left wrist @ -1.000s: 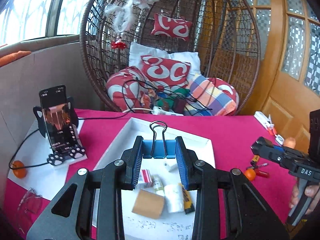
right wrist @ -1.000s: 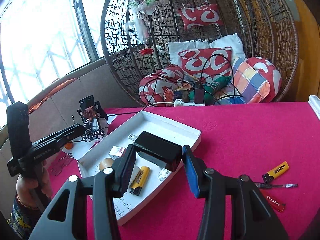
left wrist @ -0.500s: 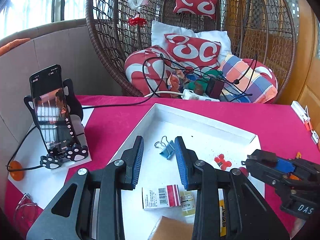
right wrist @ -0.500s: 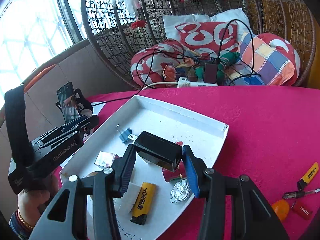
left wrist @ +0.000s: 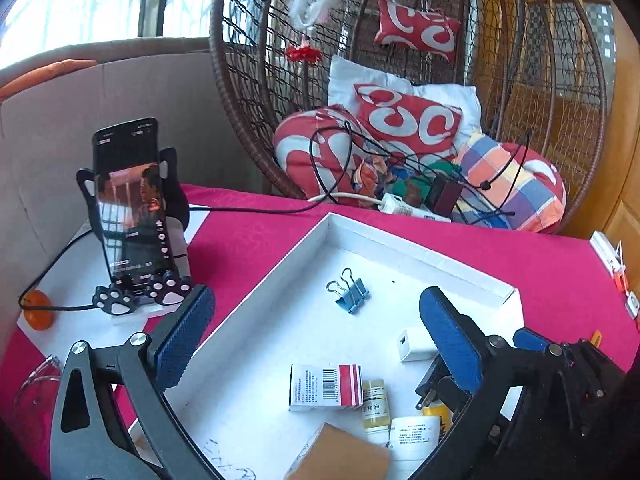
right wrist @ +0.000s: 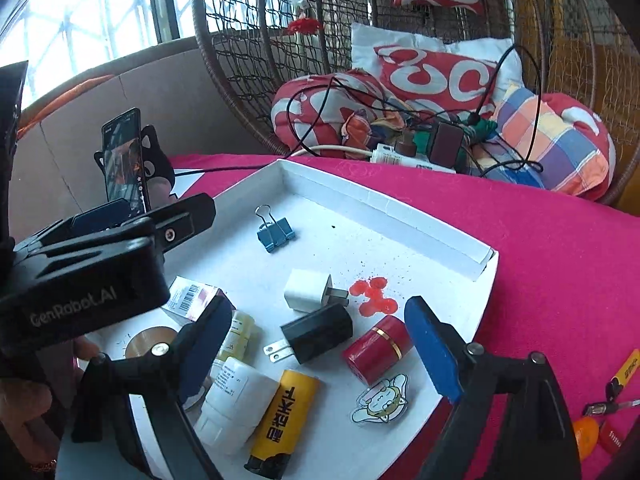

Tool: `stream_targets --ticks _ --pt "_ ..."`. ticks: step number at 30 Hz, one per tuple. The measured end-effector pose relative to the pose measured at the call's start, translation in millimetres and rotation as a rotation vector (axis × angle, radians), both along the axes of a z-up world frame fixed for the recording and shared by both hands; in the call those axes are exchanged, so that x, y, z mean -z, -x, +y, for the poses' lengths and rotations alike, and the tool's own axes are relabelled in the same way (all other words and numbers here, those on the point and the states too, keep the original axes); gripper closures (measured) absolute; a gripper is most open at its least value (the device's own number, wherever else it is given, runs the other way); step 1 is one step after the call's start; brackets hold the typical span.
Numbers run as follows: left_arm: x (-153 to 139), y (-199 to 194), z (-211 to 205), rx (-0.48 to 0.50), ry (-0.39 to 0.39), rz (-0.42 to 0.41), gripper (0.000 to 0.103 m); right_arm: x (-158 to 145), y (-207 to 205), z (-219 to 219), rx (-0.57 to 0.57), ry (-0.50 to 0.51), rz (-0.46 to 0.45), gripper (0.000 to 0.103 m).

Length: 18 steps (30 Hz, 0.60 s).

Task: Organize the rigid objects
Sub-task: 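Withdraw both tools from the tray toward the orange and red case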

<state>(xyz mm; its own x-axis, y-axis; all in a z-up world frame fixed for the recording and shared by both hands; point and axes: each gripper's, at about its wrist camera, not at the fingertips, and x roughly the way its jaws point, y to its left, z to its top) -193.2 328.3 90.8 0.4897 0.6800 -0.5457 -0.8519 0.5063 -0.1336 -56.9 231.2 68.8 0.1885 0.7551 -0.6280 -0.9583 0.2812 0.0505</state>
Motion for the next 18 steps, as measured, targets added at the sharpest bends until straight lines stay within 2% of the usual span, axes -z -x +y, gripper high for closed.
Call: stream_targets --ticks 5,9,14,18 --pt "-14.1 24.9 -32.8 -0.023 -0.028 -0.11 0.0 -7.5 9.7 -25.9 0.017 -0.064 -0.025 0.014" --pt "-13.8 33.1 -67.7 0.018 -0.013 -0.177 0.0 -9.5 10.9 -51.1 0.018 -0.092 -0.011 0.014" --pt "-10.2 21.5 -114.7 0.127 0.007 -0.229 0.0 -6.0 -11.3 -103.0 0.076 -0.12 0.004 0.014" --pt "-2.5 -10.3 -147.6 0.26 -0.014 -0.186 0.0 3.7 -42.9 -163.5 0.2 -0.149 -0.002 0.014"
